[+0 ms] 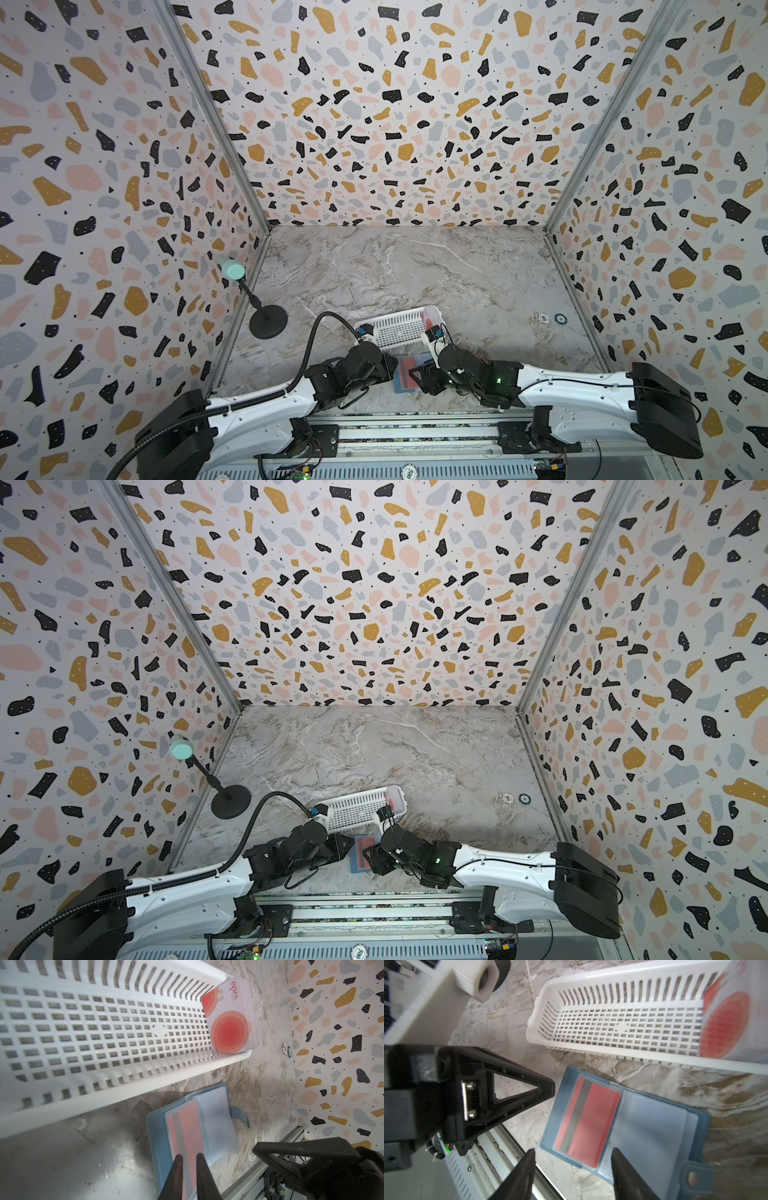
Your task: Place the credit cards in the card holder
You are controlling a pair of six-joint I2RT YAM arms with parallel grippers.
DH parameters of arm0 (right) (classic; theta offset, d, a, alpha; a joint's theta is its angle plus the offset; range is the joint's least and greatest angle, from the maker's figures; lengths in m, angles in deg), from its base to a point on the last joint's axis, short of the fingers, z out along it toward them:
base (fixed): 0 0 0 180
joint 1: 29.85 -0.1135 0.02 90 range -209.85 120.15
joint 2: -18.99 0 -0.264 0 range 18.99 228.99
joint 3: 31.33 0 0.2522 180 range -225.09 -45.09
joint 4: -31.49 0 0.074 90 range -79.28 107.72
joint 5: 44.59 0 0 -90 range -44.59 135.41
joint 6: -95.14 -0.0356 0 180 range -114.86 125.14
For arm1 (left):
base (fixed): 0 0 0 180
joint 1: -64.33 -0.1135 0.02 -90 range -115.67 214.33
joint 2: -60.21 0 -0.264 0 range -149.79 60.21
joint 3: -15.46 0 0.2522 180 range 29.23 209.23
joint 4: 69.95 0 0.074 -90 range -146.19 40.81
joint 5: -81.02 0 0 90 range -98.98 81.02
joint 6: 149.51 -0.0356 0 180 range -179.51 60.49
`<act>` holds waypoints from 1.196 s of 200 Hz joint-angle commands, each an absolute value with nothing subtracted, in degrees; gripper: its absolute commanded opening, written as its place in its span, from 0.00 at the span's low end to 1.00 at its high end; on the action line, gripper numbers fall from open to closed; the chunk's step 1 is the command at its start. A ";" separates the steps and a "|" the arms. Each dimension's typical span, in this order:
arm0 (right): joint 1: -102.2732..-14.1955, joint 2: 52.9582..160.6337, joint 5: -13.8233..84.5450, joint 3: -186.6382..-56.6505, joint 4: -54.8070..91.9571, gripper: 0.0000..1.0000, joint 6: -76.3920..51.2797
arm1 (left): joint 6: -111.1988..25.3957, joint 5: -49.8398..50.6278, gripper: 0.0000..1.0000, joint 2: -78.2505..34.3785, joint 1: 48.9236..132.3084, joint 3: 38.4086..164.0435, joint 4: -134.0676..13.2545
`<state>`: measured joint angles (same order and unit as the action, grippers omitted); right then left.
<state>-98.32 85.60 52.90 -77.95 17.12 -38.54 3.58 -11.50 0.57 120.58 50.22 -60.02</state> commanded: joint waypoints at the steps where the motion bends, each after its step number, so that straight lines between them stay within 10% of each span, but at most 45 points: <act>1: -95.53 82.78 57.25 -81.36 8.11 0.59 -36.83 | 0.04 -12.22 0.17 -2.09 120.22 53.65 -60.86; 90: -75.04 84.09 49.13 -86.81 2.56 0.64 -25.00 | -8.44 -10.83 0.19 -18.57 115.56 67.92 -61.21; 239: -68.20 106.67 39.88 -95.19 9.86 0.69 -20.87 | -11.33 -8.10 0.22 -30.94 111.43 72.84 -66.99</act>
